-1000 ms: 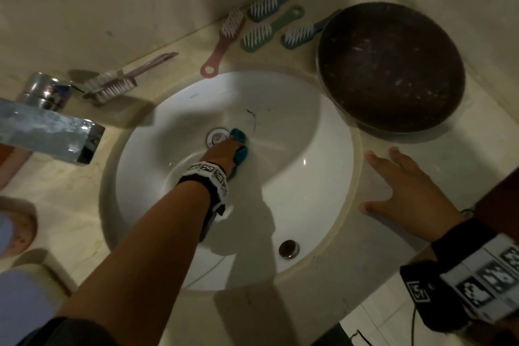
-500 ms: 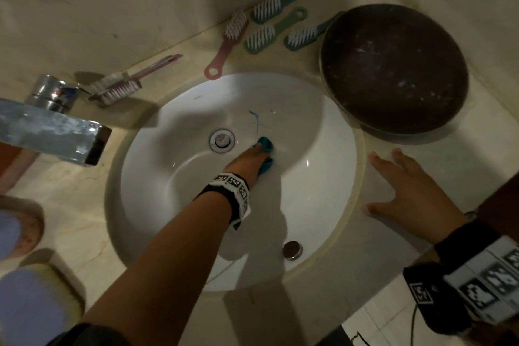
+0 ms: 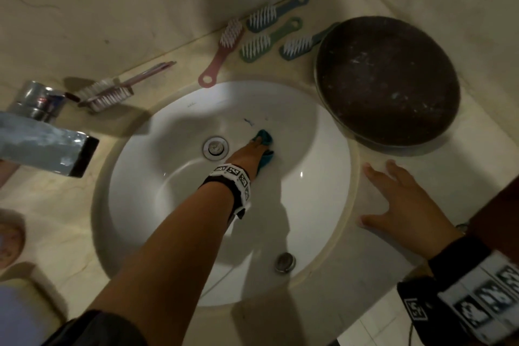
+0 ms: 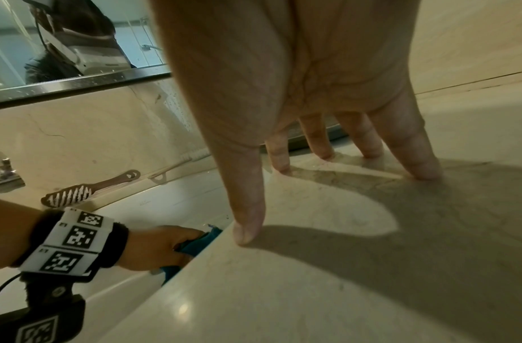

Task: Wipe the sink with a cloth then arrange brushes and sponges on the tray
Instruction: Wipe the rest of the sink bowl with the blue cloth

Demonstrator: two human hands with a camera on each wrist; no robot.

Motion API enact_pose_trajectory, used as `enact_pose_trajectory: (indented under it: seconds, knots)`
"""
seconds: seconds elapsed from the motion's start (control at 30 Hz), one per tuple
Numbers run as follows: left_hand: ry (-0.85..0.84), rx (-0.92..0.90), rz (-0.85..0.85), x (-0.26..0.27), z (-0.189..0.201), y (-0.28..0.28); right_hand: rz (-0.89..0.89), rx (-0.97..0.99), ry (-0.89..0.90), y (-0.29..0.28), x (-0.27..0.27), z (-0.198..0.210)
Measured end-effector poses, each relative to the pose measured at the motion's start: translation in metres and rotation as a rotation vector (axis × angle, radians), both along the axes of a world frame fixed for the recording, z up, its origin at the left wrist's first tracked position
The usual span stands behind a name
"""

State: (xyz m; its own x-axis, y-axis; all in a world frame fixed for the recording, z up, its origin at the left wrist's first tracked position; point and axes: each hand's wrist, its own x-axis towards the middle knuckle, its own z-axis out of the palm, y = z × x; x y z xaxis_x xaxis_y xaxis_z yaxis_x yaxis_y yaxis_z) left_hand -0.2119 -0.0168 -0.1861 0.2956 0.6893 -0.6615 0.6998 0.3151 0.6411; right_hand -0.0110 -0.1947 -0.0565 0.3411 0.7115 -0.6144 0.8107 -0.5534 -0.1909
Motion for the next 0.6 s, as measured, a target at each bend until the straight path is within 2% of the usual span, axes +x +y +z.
enact_pose_trajectory:
  seconds: [0.03, 0.1, 0.13, 0.2, 0.27, 0.3, 0.37, 0.5, 0.6]
  knots:
    - [0.0, -0.014, 0.04, -0.003, 0.005, -0.001, 0.001, -0.003, -0.003, 0.001, -0.001, 0.001]
    - [0.155, 0.132, 0.032, -0.007, 0.004, 0.005, 0.0, -0.017, -0.006, 0.001, -0.002, 0.002]
    - [0.192, 0.195, -0.026, -0.006, 0.001, 0.011, -0.002, -0.022, -0.002, 0.002, -0.002, 0.002]
    - [0.159, 0.174, -0.082, -0.002, -0.003, 0.019, -0.006, -0.022, 0.003, 0.003, -0.003, 0.002]
    - [0.093, 0.137, 0.075, 0.001, -0.008, 0.023, -0.009, -0.018, 0.003, 0.003, -0.002, 0.002]
    - [0.118, 0.091, 0.052, 0.005, -0.003, 0.023, -0.008, -0.017, 0.001, 0.003, -0.003, 0.002]
    - [0.248, 0.245, -0.146, 0.009, -0.006, 0.023, 0.003, -0.017, -0.005, 0.003, -0.003, 0.003]
    - [0.191, 0.18, -0.191, 0.013, -0.005, 0.018, 0.055, -0.011, -0.03, 0.006, -0.002, 0.008]
    - [0.166, 0.227, -0.287, 0.012, -0.006, 0.009, 0.087, 0.026, -0.024, 0.012, 0.001, 0.011]
